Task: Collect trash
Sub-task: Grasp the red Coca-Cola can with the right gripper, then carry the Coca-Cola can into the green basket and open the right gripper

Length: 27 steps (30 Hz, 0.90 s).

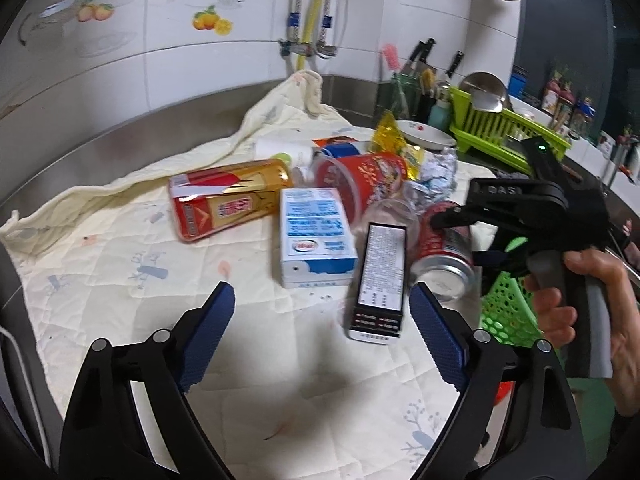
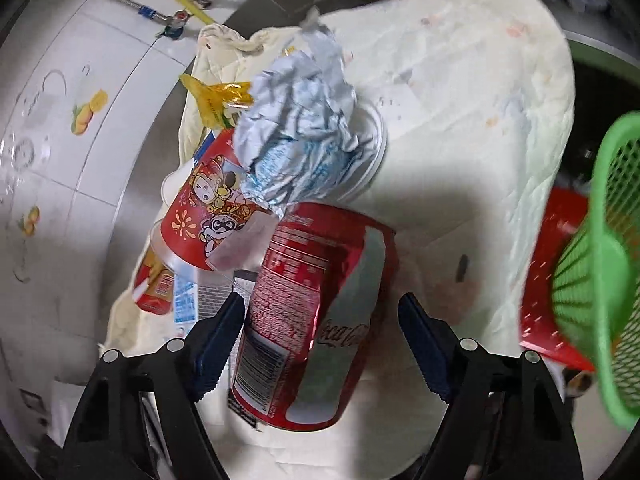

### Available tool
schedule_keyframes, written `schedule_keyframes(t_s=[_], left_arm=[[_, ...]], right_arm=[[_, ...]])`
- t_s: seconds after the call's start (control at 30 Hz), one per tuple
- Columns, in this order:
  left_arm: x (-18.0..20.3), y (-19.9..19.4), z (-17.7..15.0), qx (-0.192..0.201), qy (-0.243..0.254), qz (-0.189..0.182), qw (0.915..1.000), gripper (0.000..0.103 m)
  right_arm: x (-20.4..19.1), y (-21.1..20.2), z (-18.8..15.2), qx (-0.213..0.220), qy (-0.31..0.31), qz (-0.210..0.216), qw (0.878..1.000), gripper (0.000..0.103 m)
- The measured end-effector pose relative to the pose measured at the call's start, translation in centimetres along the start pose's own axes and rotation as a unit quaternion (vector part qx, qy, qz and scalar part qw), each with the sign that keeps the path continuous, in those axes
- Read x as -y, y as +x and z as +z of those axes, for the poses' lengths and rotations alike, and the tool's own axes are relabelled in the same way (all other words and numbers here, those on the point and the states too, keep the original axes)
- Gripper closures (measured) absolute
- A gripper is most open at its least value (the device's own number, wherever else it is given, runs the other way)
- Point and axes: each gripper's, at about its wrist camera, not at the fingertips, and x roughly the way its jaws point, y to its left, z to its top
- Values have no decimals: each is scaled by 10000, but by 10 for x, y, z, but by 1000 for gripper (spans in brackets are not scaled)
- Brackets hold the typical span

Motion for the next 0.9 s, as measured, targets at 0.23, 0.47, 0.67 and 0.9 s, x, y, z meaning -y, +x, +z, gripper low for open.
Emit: schedule_keyframes(t_s=[0.23,0.47,0.67,0.9], left_arm=[[12,11,4,-160,157,-313,9993,27],[28,26,6,-366,541,-556,9963,37],[44,50,15,-576,645,-1024,9910,45],[68,83,29,-739,920,-1046,9875,45]], right_arm=[[2,-3,0,-31,89,278,9996,32],[-3,-27,-4,268,-299,95,9991,32],[10,-60,-12,561,-484,46,9972,32],[33,-98,-20,856,-577,-64,9946,32]])
